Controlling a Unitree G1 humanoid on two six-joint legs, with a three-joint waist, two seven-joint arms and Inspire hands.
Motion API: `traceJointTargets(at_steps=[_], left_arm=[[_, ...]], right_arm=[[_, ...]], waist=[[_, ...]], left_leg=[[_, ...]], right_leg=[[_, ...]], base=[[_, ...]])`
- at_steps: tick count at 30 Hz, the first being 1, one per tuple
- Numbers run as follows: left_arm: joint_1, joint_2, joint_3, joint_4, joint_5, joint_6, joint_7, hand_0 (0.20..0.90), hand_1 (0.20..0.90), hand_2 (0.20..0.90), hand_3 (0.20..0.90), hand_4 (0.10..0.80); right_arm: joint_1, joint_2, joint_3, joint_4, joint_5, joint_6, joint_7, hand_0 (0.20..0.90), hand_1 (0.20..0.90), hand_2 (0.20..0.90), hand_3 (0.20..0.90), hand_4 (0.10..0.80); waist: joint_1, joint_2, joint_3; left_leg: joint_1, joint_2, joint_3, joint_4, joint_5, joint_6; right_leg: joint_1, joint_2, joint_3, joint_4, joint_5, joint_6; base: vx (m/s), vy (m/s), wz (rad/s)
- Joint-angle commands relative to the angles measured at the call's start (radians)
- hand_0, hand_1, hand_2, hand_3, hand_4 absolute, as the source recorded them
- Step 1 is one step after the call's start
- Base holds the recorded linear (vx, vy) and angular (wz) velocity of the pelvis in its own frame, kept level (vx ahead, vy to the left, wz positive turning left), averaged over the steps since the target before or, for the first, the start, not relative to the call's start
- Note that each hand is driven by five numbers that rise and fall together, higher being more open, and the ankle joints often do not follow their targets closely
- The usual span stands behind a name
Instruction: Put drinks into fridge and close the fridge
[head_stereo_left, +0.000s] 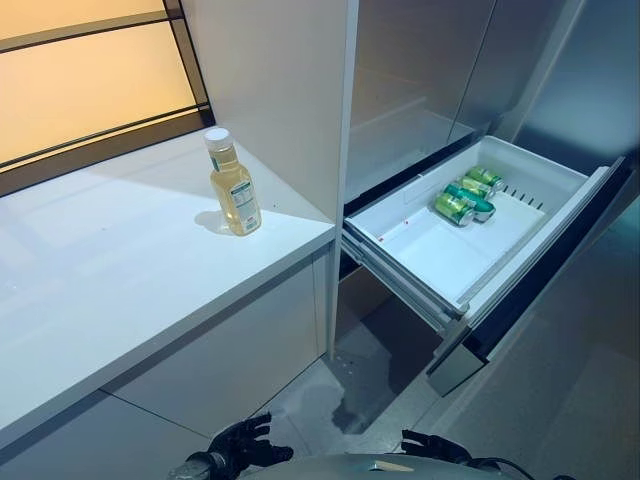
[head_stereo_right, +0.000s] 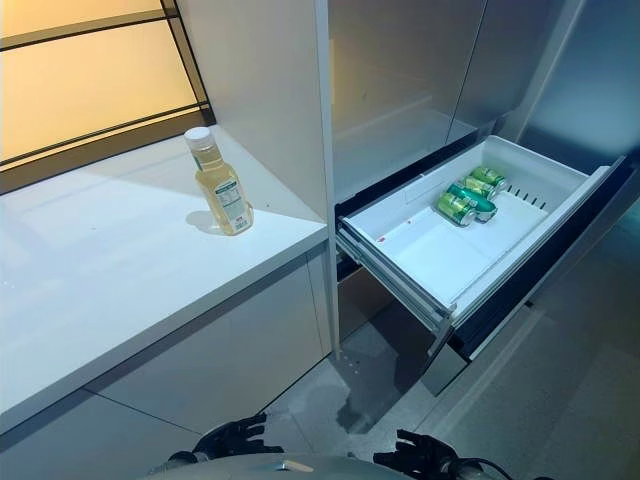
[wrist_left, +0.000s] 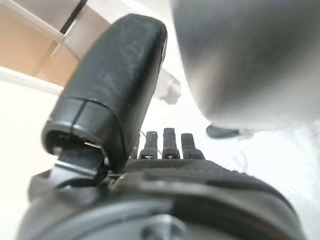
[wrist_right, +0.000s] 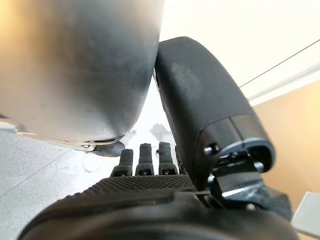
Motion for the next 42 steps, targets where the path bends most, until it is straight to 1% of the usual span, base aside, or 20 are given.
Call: traceJointTargets(at_steps=[1,4,7,9,13,14,18,22,23,24,25,27,28,31,32,34,36,38,41,42], left_arm=[[-0.091,0.017,-0.018,0.014,0.09,-0.088,0.053,0.9,0.9,0.9,0.9,0.8],[-0.101,0.024,-0.033,0.002,0.11,-0.076,0.058,0.9,0.9,0.9,0.9,0.8],[-0.118,0.035,-0.053,-0.015,0.132,-0.047,0.008,0.9,0.9,0.9,0.9,0.8],[-0.131,0.045,-0.074,-0.035,0.154,-0.026,-0.069,0.9,0.9,0.9,0.9,0.8],[-0.169,0.072,-0.12,-0.122,0.153,0.032,-0.3,0.9,0.9,0.9,0.9,0.8],[-0.19,0.092,-0.142,-0.184,0.136,0.074,-0.395,0.9,0.9,0.9,0.9,0.8],[-0.239,0.138,-0.169,-0.305,0.074,0.148,-0.533,0.9,0.9,0.9,0.9,0.8],[-0.317,0.204,-0.183,-0.512,-0.036,0.268,-0.691,0.9,0.9,0.9,0.9,0.8],[-0.353,0.23,-0.181,-0.622,-0.079,0.344,-0.739,0.9,0.9,0.9,0.9,0.8],[-0.367,0.243,-0.181,-0.661,-0.107,0.349,-0.766,0.9,0.9,0.9,0.9,0.8],[-0.394,0.262,-0.166,-0.749,-0.139,0.413,-0.797,0.9,0.9,0.9,0.9,0.8],[-0.436,0.293,-0.153,-0.868,-0.233,0.462,-0.83,0.9,0.9,0.9,0.9,0.8],[-0.461,0.303,-0.145,-0.954,-0.305,0.515,-0.828,0.9,0.9,0.9,0.9,0.8],[-0.502,0.315,-0.137,-1.076,-0.452,0.502,-0.822,0.9,0.9,0.9,0.9,0.8],[-0.527,0.318,-0.135,-1.134,-0.545,0.473,-0.788,0.9,0.9,0.9,0.9,0.8],[-0.552,0.32,-0.131,-1.175,-0.62,0.449,-0.744,0.9,0.9,0.9,0.9,0.8],[-0.586,0.318,-0.117,-1.233,-0.754,0.388,-0.66,0.9,0.9,0.9,0.9,0.8],[-0.605,0.309,-0.1,-1.254,-0.821,0.317,-0.616,0.9,0.9,0.9,0.9,0.8],[-0.646,0.296,-0.045,-1.335,-0.95,0.153,-0.469,0.9,0.9,0.9,0.9,0.8],[-0.646,0.296,-0.045,-1.335,-0.95,0.153,-0.469,0.9,0.9,0.9,0.9,0.8]], right_arm=[[-0.054,-0.022,0.027,0.033,-0.029,-0.031,0.03,0.9,0.9,0.9,0.9,0.8],[-0.055,-0.025,0.03,0.032,-0.029,-0.03,0.03,0.9,0.9,0.9,0.9,0.8],[-0.06,-0.03,0.036,0.029,-0.035,-0.027,0.034,0.9,0.9,0.9,0.9,0.8],[-0.064,-0.034,0.041,0.026,-0.039,-0.024,0.037,0.9,0.9,0.9,0.9,0.8],[-0.078,-0.053,0.051,0.005,-0.049,0.003,0.046,0.9,0.9,0.9,0.9,0.8],[-0.084,-0.064,0.06,-0.006,-0.051,0.016,0.05,0.9,0.9,0.9,0.9,0.8],[-0.089,-0.072,0.079,-0.016,-0.053,0.027,0.048,0.9,0.9,0.9,0.9,0.8],[-0.082,-0.068,0.087,-0.018,-0.05,0.018,0.039,0.9,0.9,0.9,0.9,0.8],[-0.078,-0.066,0.088,-0.017,-0.051,0.011,0.035,0.9,0.9,0.9,0.9,0.8],[-0.076,-0.065,0.089,-0.017,-0.05,0.009,0.033,0.9,0.9,0.9,0.9,0.8],[-0.07,-0.064,0.087,-0.018,-0.053,0.006,0.03,0.9,0.9,0.9,0.9,0.8],[-0.061,-0.064,0.082,-0.014,-0.057,-0.005,0.027,0.9,0.9,0.9,0.9,0.8],[-0.053,-0.061,0.08,-0.012,-0.06,-0.012,0.023,0.9,0.9,0.9,0.9,0.8],[-0.041,-0.056,0.078,-0.004,-0.06,-0.022,0.015,0.9,0.9,0.9,0.9,0.8],[-0.036,-0.053,0.08,-0.002,-0.06,-0.024,0.011,0.9,0.9,0.9,0.9,0.8],[-0.031,-0.05,0.085,0.001,-0.06,-0.028,0.009,0.9,0.9,0.9,0.9,0.8],[-0.024,-0.047,0.095,0.001,-0.055,-0.029,0.007,0.9,0.9,0.9,0.9,0.8],[-0.018,-0.043,0.1,-0.001,-0.057,-0.029,0.005,0.9,0.9,0.9,0.9,0.8],[-0.006,-0.03,0.119,0.001,-0.046,-0.031,-0.005,0.9,0.9,0.9,0.9,0.8],[-0.006,-0.03,0.119,0.001,-0.046,-0.031,-0.005,0.9,0.9,0.9,0.9,0.8]], waist=[[-0.004,0.011,0.004],[-0.006,0.014,0.004],[-0.012,0.018,0.002],[-0.017,0.022,0.002],[-0.03,0.033,0.003],[-0.037,0.04,0.005],[-0.048,0.048,0.006],[-0.055,0.055,0.008],[-0.057,0.057,0.007],[-0.058,0.059,0.006],[-0.059,0.06,0.005],[-0.061,0.063,0.003],[-0.062,0.064,-0.001],[-0.066,0.065,-0.008],[-0.069,0.065,-0.012],[-0.072,0.065,-0.017],[-0.076,0.064,-0.023],[-0.08,0.062,-0.027],[-0.083,0.056,-0.036],[-0.083,0.056,-0.036]], left_leg=[[-0.001,-0.013,0.088,0.053,-0.114,0.025],[-0.002,-0.013,0.089,0.055,-0.114,0.024],[-0.001,-0.012,0.09,0.051,-0.112,0.024],[0.0,-0.011,0.093,0.049,-0.111,0.023],[0.001,-0.008,0.1,0.041,-0.106,0.022],[0.002,-0.006,0.105,0.037,-0.104,0.022],[0.005,-0.004,0.111,0.03,-0.101,0.022],[0.004,-0.006,0.11,0.03,-0.102,0.026],[0.004,-0.008,0.108,0.029,-0.102,0.028],[0.004,-0.009,0.107,0.028,-0.102,0.03],[0.005,-0.01,0.107,0.026,-0.104,0.032],[0.007,-0.013,0.104,0.023,-0.106,0.036],[0.01,-0.015,0.102,0.02,-0.108,0.038],[0.018,-0.018,0.099,0.015,-0.113,0.041],[0.024,-0.018,0.097,0.01,-0.114,0.041],[0.027,-0.019,0.095,0.009,-0.116,0.042],[0.032,-0.02,0.094,0.006,-0.118,0.041],[0.036,-0.02,0.094,0.004,-0.121,0.042],[0.042,-0.02,0.087,0.003,-0.123,0.041],[0.042,-0.02,0.087,0.003,-0.123,0.041]], right_leg=[[-0.039,-0.009,-0.037,0.084,-0.042,0.056],[-0.04,-0.009,-0.035,0.084,-0.042,0.057],[-0.041,-0.008,-0.03,0.084,-0.041,0.058],[-0.044,-0.007,-0.027,0.085,-0.04,0.06],[-0.051,-0.005,-0.015,0.087,-0.038,0.064],[-0.054,-0.005,-0.01,0.087,-0.035,0.068],[-0.058,-0.006,-0.001,0.086,-0.03,0.074],[-0.06,-0.008,0.007,0.085,-0.025,0.078],[-0.06,-0.007,0.011,0.084,-0.024,0.079],[-0.06,-0.007,0.014,0.084,-0.024,0.079],[-0.06,-0.007,0.016,0.083,-0.023,0.079],[-0.058,-0.006,0.021,0.081,-0.023,0.079],[-0.055,-0.005,0.023,0.078,-0.024,0.079],[-0.045,-0.004,0.027,0.072,-0.024,0.079],[-0.04,-0.003,0.028,0.07,-0.025,0.079],[-0.038,-0.003,0.03,0.069,-0.026,0.079],[-0.033,-0.002,0.031,0.068,-0.029,0.078],[-0.03,-0.002,0.033,0.068,-0.033,0.076],[-0.026,0.002,0.038,0.071,-0.039,0.071],[-0.026,0.002,0.038,0.071,-0.039,0.071]], base=[[0.0,0.0,0.0],[-0.006,0.011,-0.05],[-0.002,0.004,-0.01],[0.0,0.0,0.0],[-0.012,0.018,-0.02],[-0.022,0.034,-0.04],[-0.016,0.029,-0.12],[-0.019,0.015,-0.08],[-0.017,0.016,-0.04],[0.0,0.0,0.0],[0.0,0.0,0.0],[0.0,0.0,0.0],[0.0,0.0,0.0],[0.014,0.001,0.01],[0.042,0.003,0.01],[0.043,0.002,0.01],[0.048,0.001,0.0],[0.042,0.002,-0.01],[0.046,-0.002,-0.02],[0.0,0.0,0.0]])
